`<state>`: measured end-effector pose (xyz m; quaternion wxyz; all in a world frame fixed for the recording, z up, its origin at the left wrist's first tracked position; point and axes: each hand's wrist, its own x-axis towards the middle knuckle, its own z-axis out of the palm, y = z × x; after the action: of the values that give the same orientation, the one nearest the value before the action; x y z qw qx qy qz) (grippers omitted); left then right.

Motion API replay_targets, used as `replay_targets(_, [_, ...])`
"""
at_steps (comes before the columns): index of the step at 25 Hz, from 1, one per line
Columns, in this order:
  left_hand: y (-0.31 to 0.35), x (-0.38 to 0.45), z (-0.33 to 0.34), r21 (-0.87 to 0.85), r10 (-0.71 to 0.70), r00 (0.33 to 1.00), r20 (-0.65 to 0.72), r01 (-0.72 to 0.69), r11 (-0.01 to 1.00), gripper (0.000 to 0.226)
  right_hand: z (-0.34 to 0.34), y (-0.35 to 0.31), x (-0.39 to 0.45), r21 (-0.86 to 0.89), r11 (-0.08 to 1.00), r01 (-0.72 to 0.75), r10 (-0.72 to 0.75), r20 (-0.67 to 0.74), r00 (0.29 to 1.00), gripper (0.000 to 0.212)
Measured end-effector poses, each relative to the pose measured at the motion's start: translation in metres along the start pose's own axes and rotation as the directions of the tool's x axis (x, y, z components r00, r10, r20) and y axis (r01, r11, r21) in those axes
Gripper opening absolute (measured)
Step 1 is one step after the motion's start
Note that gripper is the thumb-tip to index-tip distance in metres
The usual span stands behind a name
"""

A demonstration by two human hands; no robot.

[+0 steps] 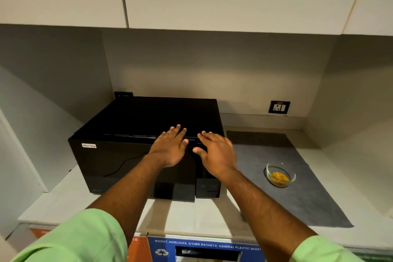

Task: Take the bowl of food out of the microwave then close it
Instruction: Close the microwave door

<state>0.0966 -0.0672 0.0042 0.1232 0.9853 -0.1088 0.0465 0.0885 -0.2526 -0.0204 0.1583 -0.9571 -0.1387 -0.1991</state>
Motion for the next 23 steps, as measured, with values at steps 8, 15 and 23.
replay_targets(8, [-0.009, 0.003, 0.004, 0.021, 0.044, 0.999, -0.01, -0.044, 0.999, 0.06, -0.003, -0.019, 0.007, -0.162, 0.986, -0.043, 0.039, -0.03, 0.999, 0.047])
replay_targets(15, [-0.005, -0.007, 0.002, 0.021, 0.041, 0.999, -0.005, -0.041, 0.999, 0.062, -0.007, -0.022, 0.005, -0.194, 0.981, -0.018, 0.013, -0.026, 1.0, 0.048])
replay_targets(23, [0.003, -0.046, -0.002, 0.04, 0.046, 0.999, 0.026, -0.047, 0.998, 0.066, -0.024, -0.016, -0.013, -0.201, 0.973, 0.111, -0.04, 0.331, 0.943, 0.08])
